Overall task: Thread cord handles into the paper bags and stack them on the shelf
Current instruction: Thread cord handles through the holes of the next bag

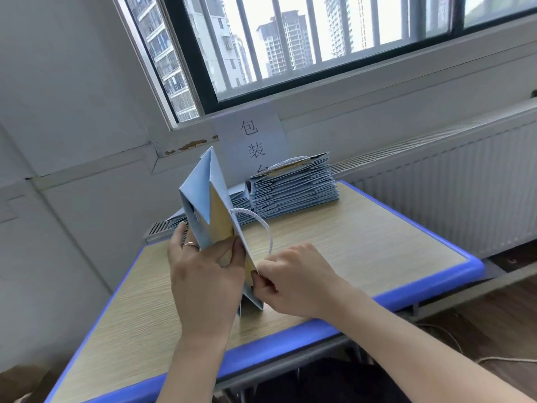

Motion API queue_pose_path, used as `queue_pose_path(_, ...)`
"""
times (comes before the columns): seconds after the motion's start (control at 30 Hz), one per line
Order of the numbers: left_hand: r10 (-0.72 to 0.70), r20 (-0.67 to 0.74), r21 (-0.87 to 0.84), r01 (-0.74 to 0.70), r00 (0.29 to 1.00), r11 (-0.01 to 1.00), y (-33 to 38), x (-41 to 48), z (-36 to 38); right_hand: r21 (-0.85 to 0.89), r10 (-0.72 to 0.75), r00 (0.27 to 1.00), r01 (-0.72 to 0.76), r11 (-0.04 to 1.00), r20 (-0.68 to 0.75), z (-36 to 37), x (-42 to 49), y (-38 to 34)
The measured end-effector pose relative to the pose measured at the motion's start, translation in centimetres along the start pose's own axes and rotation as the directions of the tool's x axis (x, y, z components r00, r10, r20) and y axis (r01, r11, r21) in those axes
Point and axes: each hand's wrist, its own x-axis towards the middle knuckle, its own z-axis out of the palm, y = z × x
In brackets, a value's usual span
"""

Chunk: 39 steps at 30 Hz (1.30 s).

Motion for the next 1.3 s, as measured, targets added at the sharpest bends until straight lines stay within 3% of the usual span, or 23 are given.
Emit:
queue_pose_path(0.17,-0.062,0.027,-0.015,0.062,0.998,0.998,0.8,0.5,-2.0,-0.010,0.002,1.000,-0.002,1.000,0.014,-0.1,-0.1,0.0)
queue_pose_path(0.3,-0.029,-0.046,-0.137,0.023,0.999,0.990,1.4,1.5,-3.1,-0.009,-0.010,1.000,0.010,1.000,0.010,0.0,0.0,0.0)
queue_pose_path(0.47,-0.001,-0.094,-0.160,-0.014,0.996,0.987,1.5,1.4,-2.0,-0.014,-0.005,1.000,0.005,1.000,0.020,-0.1,-0.1,0.1)
queue_pose_path(0.63,-0.007,-0.016,-0.016,0.007,1.000,1.000,0.2,0.5,-1.1,-0.015,-0.021,1.000,0.021,1.000,0.007,-0.2,-0.1,0.0)
queue_pose_path(0.83,-0.065,0.013,-0.003,0.065,0.998,0.998,0.1,0.0,-1.1,-0.051,-0.045,0.999,0.046,0.998,0.018,-0.6,0.0,-0.2)
queue_pose_path(0.93,-0.027,0.012,0.042,0.026,1.000,0.999,0.4,-0.2,-1.5,-0.043,-0.046,0.998,0.047,0.998,0.031,-0.7,0.0,-0.2)
queue_pose_path(1.13,-0.016,-0.102,-0.083,0.008,0.995,0.997,1.3,0.3,-2.1,-0.053,-0.046,0.998,0.048,0.997,0.038,-0.4,0.0,-0.1)
queue_pose_path(1.3,0.025,-0.095,-0.060,-0.031,0.995,0.998,0.9,0.3,-0.8,-0.039,-0.051,0.998,0.052,0.998,0.027,-0.4,0.0,0.0)
